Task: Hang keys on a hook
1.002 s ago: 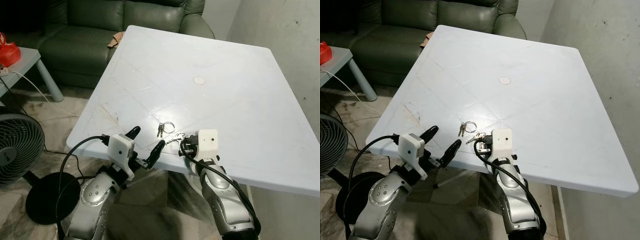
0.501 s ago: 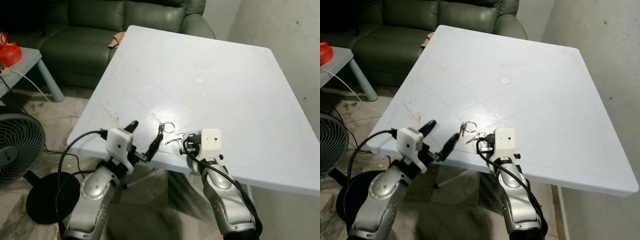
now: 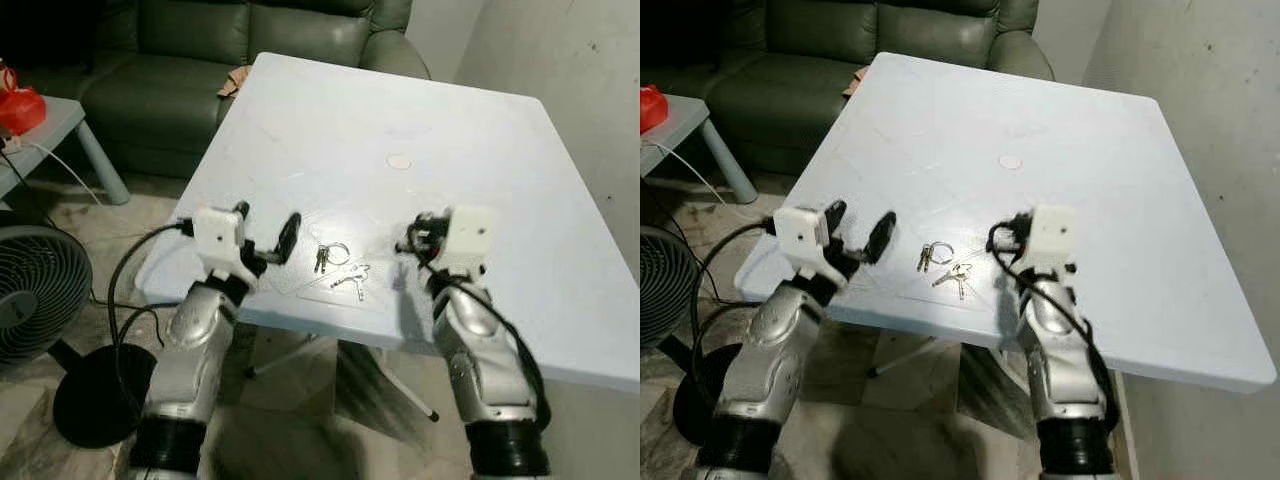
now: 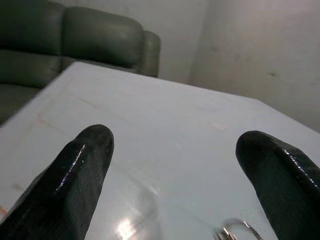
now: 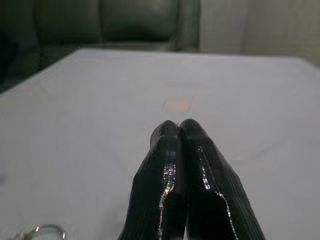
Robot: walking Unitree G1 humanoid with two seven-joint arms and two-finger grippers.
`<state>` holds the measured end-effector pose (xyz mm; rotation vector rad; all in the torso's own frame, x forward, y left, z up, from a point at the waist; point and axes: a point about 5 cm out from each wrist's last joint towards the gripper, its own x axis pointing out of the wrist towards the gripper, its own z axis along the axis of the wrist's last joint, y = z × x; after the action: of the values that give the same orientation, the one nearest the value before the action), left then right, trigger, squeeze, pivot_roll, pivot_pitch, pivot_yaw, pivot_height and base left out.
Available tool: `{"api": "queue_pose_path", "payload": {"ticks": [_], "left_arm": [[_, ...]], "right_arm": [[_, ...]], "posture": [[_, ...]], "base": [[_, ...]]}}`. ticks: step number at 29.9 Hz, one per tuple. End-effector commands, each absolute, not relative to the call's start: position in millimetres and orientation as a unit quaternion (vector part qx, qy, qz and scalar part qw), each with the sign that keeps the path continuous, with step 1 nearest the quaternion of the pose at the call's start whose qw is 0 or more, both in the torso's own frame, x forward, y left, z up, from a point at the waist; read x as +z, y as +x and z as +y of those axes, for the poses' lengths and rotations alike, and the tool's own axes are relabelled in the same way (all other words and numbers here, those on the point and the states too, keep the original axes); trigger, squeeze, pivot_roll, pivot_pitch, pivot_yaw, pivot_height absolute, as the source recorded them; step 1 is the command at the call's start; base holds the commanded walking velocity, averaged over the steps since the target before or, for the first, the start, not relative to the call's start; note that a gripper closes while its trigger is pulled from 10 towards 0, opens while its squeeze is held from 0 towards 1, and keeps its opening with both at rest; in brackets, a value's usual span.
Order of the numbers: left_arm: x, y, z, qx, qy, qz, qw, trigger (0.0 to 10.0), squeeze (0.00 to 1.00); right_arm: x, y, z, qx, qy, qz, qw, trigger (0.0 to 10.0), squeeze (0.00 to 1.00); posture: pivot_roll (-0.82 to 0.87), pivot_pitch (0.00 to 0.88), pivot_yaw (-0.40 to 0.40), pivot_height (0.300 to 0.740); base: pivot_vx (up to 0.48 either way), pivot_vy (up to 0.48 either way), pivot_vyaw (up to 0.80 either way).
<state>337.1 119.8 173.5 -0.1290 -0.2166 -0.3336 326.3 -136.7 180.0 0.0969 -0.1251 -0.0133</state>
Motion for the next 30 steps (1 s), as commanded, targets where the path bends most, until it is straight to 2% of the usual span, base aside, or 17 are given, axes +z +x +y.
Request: {"api": "queue_pose_path", "payload": {"ticks": [1, 3, 4, 5, 7, 8, 13, 26, 30], "left_arm": [[171, 342, 122, -0.151, -0.055, -0.089, 0.983, 10.0, 0.0], [175, 345, 122, -0.154, -0.056, -0.089, 0.983, 10.0, 0.0], [178, 347, 123, -0.157, -0.062, -0.091, 0.982, 10.0, 0.0], [180, 348, 124, -0.16, -0.074, -0.089, 0.98, 10.0, 0.0], [180, 348, 124, -0.162, -0.079, -0.087, 0.98, 10.0, 0.0], [182, 349, 126, -0.159, -0.083, -0.086, 0.98, 10.0, 0.0], [182, 348, 133, -0.164, -0.096, -0.081, 0.978, 10.0, 0.0], [192, 357, 145, -0.138, -0.072, -0.096, 0.983, 10.0, 0.0], [194, 360, 147, -0.129, -0.07, -0.098, 0.984, 10.0, 0.0]], "right_arm": [[187, 325, -141, -0.009, 0.047, -0.08, 0.996, 0.0, 0.0], [187, 324, -146, -0.016, 0.046, -0.079, 0.996, 0.0, 0.0], [187, 321, -150, -0.022, 0.047, -0.083, 0.995, 2.7, 0.0], [187, 319, -154, -0.029, 0.043, -0.088, 0.995, 6.4, 0.0], [187, 318, -155, -0.033, 0.04, -0.09, 0.995, 6.4, 0.0], [185, 314, -158, -0.013, 0.066, -0.099, 0.993, 10.0, 0.0], [183, 296, -162, 0.037, 0.084, -0.144, 0.985, 10.0, 0.0], [174, 297, -181, -0.016, 0.046, -0.129, 0.99, 10.0, 0.0], [173, 299, -182, -0.018, 0.048, -0.124, 0.991, 10.0, 0.0]], "posture": [[0.05, 0.072, -0.067, 0.74], [0.05, 0.072, -0.067, 0.74], [0.04, 0.068, -0.059, 0.74], [0.04, 0.068, -0.059, 0.74], [0.04, 0.068, -0.059, 0.74], [0.04, 0.068, -0.053, 0.74], [0.03, 0.069, -0.043, 0.74], [0.03, 0.065, -0.037, 0.74], [0.03, 0.065, -0.037, 0.74]], "base": [[0.0, 0.0, 0.0], [0.0, 0.0, 0.0], [0.0, 0.0, 0.0], [0.0, 0.0, 0.0], [0.0, 0.0, 0.0], [0.0, 0.0, 0.0], [0.0, 0.0, 0.0], [0.0, 0.0, 0.0], [0.0, 0.0, -0.73]]}}
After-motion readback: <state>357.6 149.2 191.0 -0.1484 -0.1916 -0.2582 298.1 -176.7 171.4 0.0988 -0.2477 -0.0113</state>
